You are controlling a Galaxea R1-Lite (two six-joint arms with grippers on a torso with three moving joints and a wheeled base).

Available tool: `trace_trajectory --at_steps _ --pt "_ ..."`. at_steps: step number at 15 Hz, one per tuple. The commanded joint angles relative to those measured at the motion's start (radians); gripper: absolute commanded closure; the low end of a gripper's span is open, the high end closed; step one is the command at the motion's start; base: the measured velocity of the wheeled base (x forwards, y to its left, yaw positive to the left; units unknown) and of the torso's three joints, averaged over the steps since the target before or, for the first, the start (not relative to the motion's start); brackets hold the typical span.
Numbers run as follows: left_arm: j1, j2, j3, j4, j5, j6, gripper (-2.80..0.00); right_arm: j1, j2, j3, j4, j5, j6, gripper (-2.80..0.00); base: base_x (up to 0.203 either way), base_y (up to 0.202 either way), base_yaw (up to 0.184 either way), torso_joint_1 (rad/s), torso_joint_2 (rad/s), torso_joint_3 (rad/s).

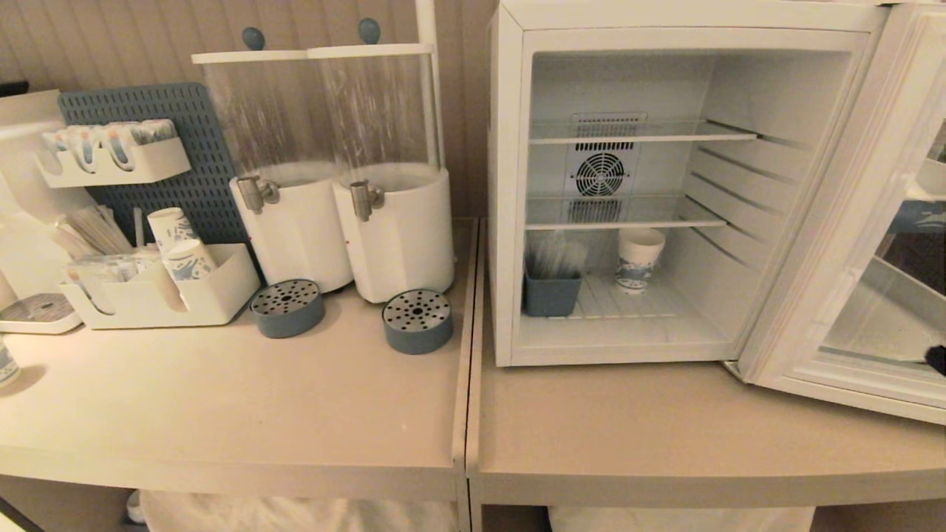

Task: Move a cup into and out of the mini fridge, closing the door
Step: Close the freezer door

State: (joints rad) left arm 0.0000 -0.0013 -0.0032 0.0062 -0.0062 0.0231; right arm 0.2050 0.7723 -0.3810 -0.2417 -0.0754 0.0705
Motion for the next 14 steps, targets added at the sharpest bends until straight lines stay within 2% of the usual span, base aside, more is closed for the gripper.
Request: trace_trajectory --at_steps 1,2,5,8,9,10,14 --pt "0.0 0.0 0.0 0.0 0.0 0.0 0.0 -0.005 -0.183 -0.024 0.179 -0.177 0.027 0.0 0.0 0.0 0.0 0.0 0.0 0.0" --pt "0.0 0.0 0.0 0.0 0.0 0.0 0.0 -0.008 -0.207 -0.024 0.182 -0.249 0.075 0.0 0.0 0.0 0.0 0.0 0.0 0.0" --pt "0.002 0.0 0.0 0.0 0.0 0.0 0.0 -0.015 -0.307 0.0 0.222 -0.348 0.125 0.0 0.0 0.0 0.0 0.0 0.0 0.0" --pt "0.001 -0.001 0.0 0.0 0.0 0.0 0.0 -0.038 -0.456 0.033 0.308 -0.38 0.127 0.0 0.0 0.0 0.0 0.0 0.0 0.0" --pt "0.001 0.0 0.0 0.0 0.0 0.0 0.0 -0.049 -0.487 0.06 0.342 -0.426 0.139 0.0 0.0 0.0 0.0 0.0 0.0 0.0" --pt "0.001 0.0 0.0 0.0 0.0 0.0 0.0 -0.054 -0.489 0.096 0.35 -0.515 0.153 0.0 0.0 0.0 0.0 0.0 0.0 0.0" --pt "0.0 -0.002 0.0 0.0 0.0 0.001 0.0 -0.076 -0.486 0.086 0.333 -0.536 0.149 0.0 0.0 0.0 0.0 0.0 0.0 0.0"
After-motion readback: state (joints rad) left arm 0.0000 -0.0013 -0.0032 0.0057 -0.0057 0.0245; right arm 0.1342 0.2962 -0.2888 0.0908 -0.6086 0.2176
